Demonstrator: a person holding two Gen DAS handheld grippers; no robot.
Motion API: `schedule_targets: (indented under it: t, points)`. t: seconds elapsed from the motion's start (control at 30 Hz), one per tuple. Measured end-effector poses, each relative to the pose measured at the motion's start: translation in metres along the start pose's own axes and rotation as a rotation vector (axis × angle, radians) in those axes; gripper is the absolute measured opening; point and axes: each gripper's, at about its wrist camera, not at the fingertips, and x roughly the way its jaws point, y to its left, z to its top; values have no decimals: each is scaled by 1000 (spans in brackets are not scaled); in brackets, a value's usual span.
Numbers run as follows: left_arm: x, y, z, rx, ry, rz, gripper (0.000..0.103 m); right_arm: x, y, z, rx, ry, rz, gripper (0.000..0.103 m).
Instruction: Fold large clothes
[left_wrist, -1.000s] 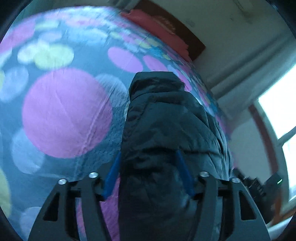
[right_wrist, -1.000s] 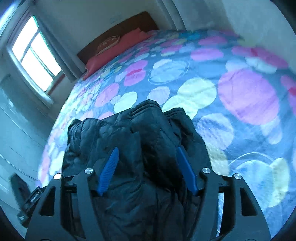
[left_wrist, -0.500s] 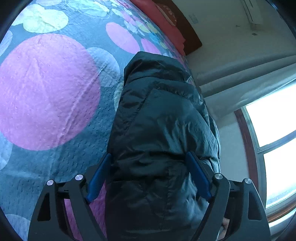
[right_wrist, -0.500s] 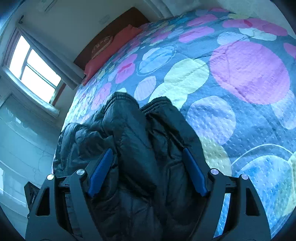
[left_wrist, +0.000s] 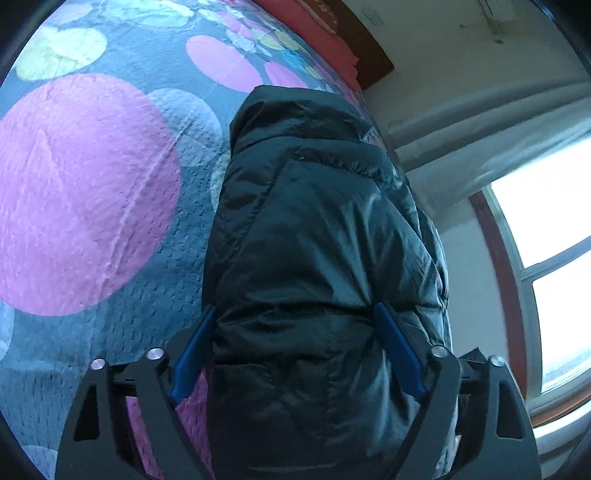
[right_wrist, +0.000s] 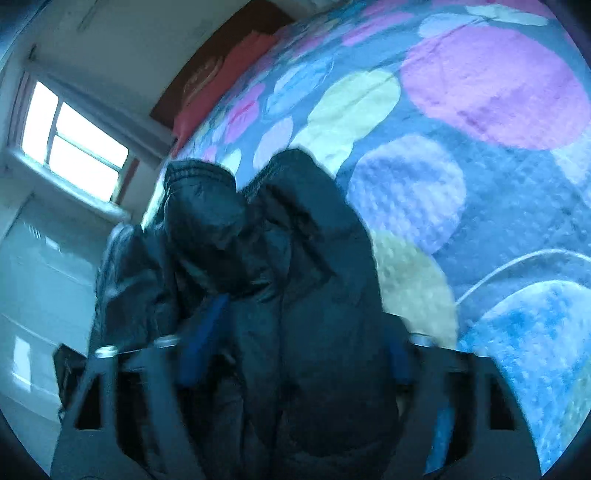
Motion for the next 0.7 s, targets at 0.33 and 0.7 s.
schedule_targets:
  t: [0.33, 0.7]
  points:
    - [-1, -31, 3, 112, -35, 67, 58, 4, 20, -9, -19, -6, 65, 23]
    - [-27, -21, 31, 137, -135, 138, 54, 53, 106, 13, -99, 15, 193, 21]
